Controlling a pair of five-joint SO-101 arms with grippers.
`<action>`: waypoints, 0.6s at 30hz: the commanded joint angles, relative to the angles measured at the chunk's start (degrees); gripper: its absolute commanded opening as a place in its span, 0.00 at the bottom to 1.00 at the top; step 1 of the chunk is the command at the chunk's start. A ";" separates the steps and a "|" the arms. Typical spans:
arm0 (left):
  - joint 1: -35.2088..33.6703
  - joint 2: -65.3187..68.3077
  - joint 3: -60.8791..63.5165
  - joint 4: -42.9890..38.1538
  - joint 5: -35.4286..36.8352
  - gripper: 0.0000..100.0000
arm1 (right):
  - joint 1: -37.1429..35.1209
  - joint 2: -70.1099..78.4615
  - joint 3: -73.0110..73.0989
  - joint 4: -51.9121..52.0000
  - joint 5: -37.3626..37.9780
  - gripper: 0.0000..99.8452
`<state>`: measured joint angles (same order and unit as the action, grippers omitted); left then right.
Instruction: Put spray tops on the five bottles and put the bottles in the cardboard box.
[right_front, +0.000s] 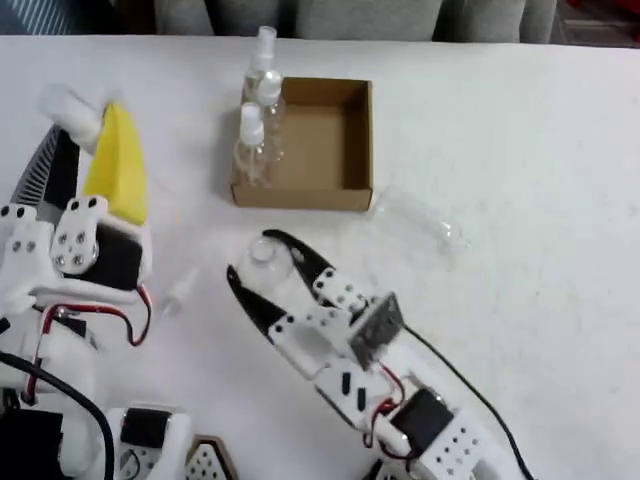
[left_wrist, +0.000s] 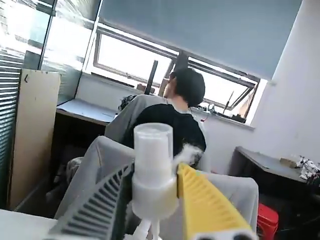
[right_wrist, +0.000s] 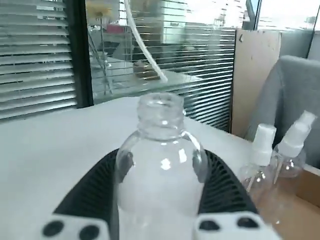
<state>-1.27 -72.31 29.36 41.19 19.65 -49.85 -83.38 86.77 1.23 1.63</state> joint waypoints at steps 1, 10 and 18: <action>0.57 -0.40 -0.18 -2.64 0.62 0.02 | -0.48 7.43 -0.97 -6.46 -6.33 0.02; 0.66 -0.40 13.01 -8.70 1.05 0.02 | -0.40 9.27 10.37 -12.53 -1.67 0.02; 6.73 -0.31 13.01 -9.49 1.05 0.02 | -1.36 9.27 10.37 -12.62 -1.49 0.02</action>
<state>2.42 -72.22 43.96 33.89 20.09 -50.37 -73.63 96.35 -10.99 -0.66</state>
